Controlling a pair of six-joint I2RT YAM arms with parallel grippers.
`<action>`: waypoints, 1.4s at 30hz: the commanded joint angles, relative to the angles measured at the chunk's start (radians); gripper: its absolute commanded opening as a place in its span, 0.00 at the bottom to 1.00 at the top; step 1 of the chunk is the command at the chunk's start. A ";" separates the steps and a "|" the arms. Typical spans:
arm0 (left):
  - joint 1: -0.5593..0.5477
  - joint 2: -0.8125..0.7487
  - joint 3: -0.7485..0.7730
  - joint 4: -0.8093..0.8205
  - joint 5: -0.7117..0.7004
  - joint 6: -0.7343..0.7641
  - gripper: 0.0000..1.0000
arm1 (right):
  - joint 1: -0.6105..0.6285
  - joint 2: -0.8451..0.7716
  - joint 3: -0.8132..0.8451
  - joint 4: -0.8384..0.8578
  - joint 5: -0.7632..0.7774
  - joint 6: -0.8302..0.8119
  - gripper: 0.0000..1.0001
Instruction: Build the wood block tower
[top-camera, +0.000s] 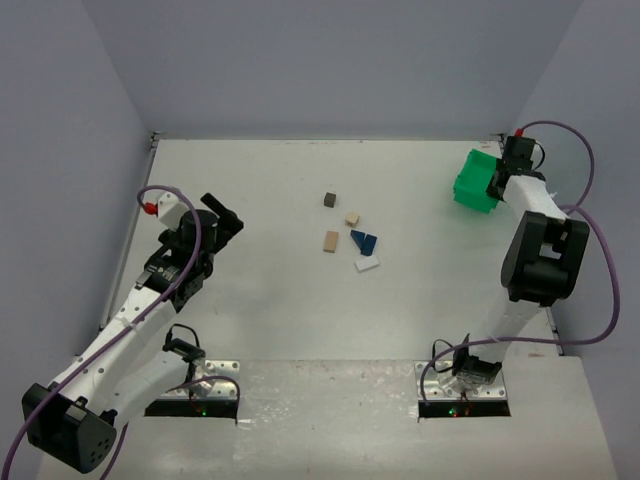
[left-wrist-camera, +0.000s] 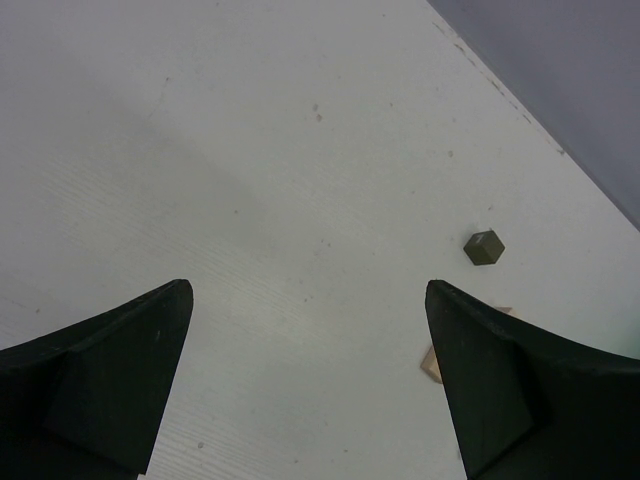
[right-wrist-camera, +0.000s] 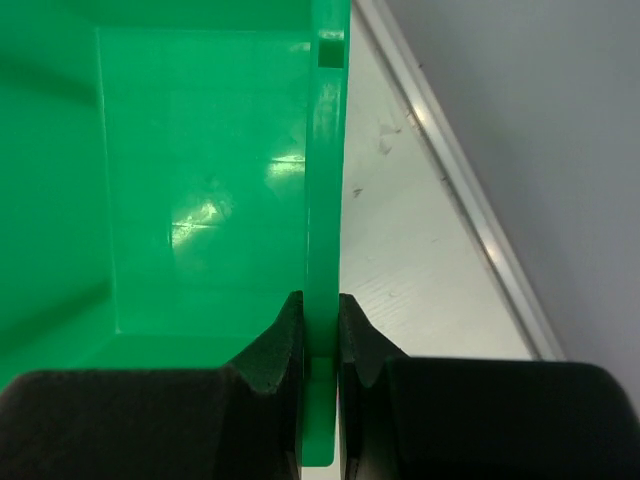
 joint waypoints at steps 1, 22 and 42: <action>0.003 -0.009 0.016 0.044 -0.001 0.015 1.00 | -0.009 0.047 0.073 0.033 -0.046 0.077 0.05; 0.003 -0.004 0.020 0.075 0.087 0.044 1.00 | 0.011 -0.268 -0.038 -0.075 -0.434 0.109 0.99; 0.002 0.045 -0.001 0.246 0.205 0.154 1.00 | 0.866 -0.408 -0.487 -0.036 -0.169 0.061 0.99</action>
